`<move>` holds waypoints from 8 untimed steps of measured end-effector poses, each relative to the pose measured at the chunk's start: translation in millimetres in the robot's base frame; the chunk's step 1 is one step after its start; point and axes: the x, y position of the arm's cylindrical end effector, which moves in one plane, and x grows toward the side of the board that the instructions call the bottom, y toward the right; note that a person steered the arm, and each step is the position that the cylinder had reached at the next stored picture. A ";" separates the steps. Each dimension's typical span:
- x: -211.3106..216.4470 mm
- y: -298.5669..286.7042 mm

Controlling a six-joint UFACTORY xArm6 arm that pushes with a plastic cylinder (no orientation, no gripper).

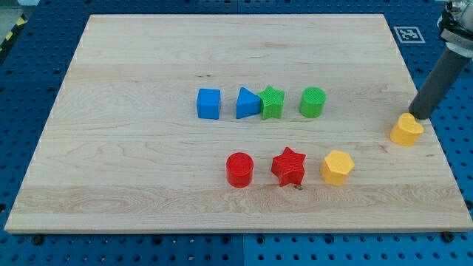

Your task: Place the yellow blocks towards right of the red star

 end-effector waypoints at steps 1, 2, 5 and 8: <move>12.3 -19.4; 24.9 -38.5; 46.9 -97.5; 46.9 -108.4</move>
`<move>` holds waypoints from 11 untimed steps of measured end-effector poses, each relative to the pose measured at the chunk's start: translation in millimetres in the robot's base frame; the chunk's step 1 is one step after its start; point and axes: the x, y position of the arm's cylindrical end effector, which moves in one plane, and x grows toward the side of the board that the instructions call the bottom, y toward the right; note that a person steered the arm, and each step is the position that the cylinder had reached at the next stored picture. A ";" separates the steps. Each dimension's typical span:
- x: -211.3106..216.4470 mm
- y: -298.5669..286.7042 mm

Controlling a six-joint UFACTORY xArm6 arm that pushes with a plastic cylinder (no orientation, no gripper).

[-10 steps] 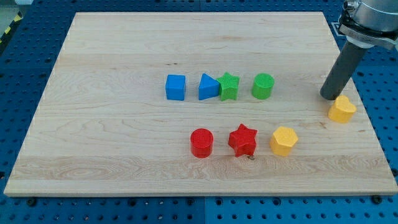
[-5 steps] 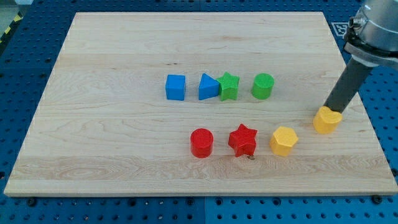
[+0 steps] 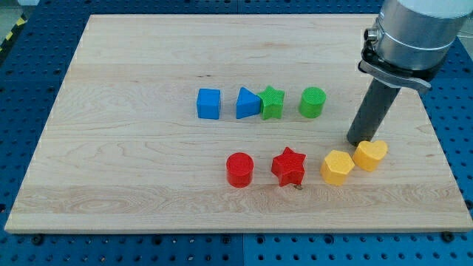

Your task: Place the yellow blocks towards right of the red star

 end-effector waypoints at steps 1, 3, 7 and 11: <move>0.0 -3.2; 7.3 -3.2; 23.2 2.7; 21.1 4.9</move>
